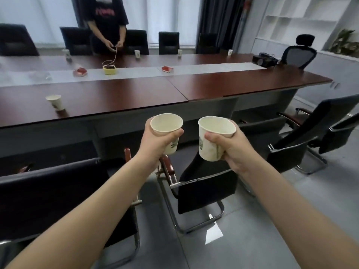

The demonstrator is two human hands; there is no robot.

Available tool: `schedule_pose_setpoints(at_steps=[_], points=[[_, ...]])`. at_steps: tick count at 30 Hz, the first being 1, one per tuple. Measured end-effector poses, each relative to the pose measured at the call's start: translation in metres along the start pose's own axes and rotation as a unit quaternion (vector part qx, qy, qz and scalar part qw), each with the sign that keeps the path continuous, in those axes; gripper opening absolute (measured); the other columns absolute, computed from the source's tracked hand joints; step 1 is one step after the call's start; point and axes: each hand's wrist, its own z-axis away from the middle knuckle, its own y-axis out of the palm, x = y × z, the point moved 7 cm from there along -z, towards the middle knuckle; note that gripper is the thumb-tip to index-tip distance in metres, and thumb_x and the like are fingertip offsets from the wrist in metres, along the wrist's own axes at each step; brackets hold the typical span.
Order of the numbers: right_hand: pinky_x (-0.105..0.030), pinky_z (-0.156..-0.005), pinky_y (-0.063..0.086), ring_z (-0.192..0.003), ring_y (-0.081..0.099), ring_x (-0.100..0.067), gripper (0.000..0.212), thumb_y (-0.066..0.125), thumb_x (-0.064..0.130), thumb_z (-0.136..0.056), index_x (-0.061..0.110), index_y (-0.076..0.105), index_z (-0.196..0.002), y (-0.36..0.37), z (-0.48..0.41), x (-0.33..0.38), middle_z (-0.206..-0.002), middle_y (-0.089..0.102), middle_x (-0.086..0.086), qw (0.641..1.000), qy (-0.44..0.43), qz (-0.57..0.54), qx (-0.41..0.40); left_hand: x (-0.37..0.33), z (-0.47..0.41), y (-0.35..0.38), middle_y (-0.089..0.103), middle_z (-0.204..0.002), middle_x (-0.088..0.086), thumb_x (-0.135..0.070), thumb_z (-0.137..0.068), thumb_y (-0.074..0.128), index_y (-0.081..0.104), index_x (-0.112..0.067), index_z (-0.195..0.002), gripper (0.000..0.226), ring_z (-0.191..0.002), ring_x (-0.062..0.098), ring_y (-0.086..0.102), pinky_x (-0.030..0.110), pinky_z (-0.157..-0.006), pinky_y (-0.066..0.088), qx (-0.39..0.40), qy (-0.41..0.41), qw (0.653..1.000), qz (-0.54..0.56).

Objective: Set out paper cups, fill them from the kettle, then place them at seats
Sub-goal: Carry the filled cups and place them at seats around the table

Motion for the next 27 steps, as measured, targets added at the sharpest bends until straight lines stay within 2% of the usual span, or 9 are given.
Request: schedule_pose_setpoints(at_steps=[2,6,11,14,16,20,24,27], points=[[-0.046,-0.082,0.053,-0.107,0.06,-0.021,0.08,0.084,0.033,-0.045,0.027,0.051,-0.117,0.013,-0.02,0.003,-0.11,0.064,0.001,1.0,0.001,-0.005,0.02,-0.001,-0.014,-0.009,0.058,-0.116,0.003,-0.033,-0.048,0.089,0.046,-0.033,-0.109,0.074,-0.11,0.022,0.059,0.057,-0.089,0.051,-0.023,-0.001,1.0,0.004],[-0.042,-0.078,0.051,-0.103,0.061,-0.02,0.069,0.079,0.024,-0.054,0.024,0.051,-0.118,0.034,-0.06,0.015,-0.105,0.065,0.003,0.999,-0.009,-0.018,0.034,-0.002,-0.045,-0.022,0.057,-0.115,0.001,-0.019,-0.065,0.086,0.043,-0.028,-0.116,0.067,-0.107,0.017,0.057,0.054,-0.094,0.049,-0.054,0.007,0.998,-0.009],[-0.054,-0.088,0.05,-0.113,0.057,-0.028,0.067,0.081,0.027,-0.052,0.029,0.052,-0.112,0.047,-0.112,0.025,-0.106,0.063,0.002,0.999,-0.026,-0.024,0.027,-0.009,-0.091,-0.027,0.055,-0.107,-0.006,-0.017,-0.07,0.082,0.041,-0.028,-0.114,0.061,-0.096,0.009,0.053,0.051,-0.094,0.049,-0.072,-0.004,0.997,0.004],[-0.057,-0.09,0.048,-0.113,0.057,-0.029,0.083,0.084,0.035,-0.041,0.027,0.051,-0.117,0.052,-0.133,0.029,-0.108,0.063,0.0,0.999,-0.026,-0.023,0.025,-0.011,-0.116,-0.027,0.053,-0.104,-0.006,-0.018,-0.071,0.082,0.04,-0.029,-0.114,0.061,-0.094,0.01,0.051,0.052,-0.094,0.049,-0.079,-0.018,0.997,0.017],[-0.059,-0.09,0.047,-0.113,0.057,-0.029,0.085,0.083,0.035,-0.041,0.026,0.051,-0.119,0.053,-0.15,0.03,-0.108,0.063,0.0,0.999,-0.026,-0.023,0.018,-0.012,-0.135,-0.027,0.052,-0.103,-0.007,-0.019,-0.072,0.081,0.038,-0.029,-0.115,0.062,-0.096,0.013,0.05,0.052,-0.094,0.048,-0.079,-0.018,0.997,0.013],[-0.053,-0.086,0.05,-0.109,0.058,-0.026,0.089,0.083,0.036,-0.041,0.023,0.05,-0.122,0.052,-0.181,0.032,-0.106,0.064,0.001,1.0,-0.02,-0.019,0.015,-0.011,-0.168,-0.026,0.051,-0.102,-0.008,-0.019,-0.07,0.082,0.038,-0.029,-0.116,0.065,-0.104,0.018,0.05,0.053,-0.095,0.048,-0.085,-0.019,0.996,0.008],[-0.05,-0.08,0.051,-0.103,0.06,-0.022,0.061,0.077,0.023,-0.055,0.026,0.052,-0.111,0.049,-0.219,0.036,-0.101,0.064,0.004,0.999,-0.013,-0.018,0.031,-0.01,-0.201,-0.022,0.049,-0.099,-0.011,-0.018,-0.073,0.081,0.036,-0.029,-0.115,0.063,-0.093,0.009,0.047,0.048,-0.096,0.047,-0.083,-0.011,0.996,-0.002],[-0.049,-0.081,0.049,-0.098,0.059,-0.018,0.05,0.079,0.015,-0.064,0.029,0.051,-0.103,0.044,-0.251,0.038,-0.098,0.063,0.005,0.999,-0.017,-0.02,0.04,-0.009,-0.23,-0.017,0.049,-0.104,-0.007,-0.018,-0.073,0.081,0.035,-0.029,-0.116,0.064,-0.1,0.014,0.047,0.047,-0.097,0.046,-0.087,-0.002,0.996,-0.013]])
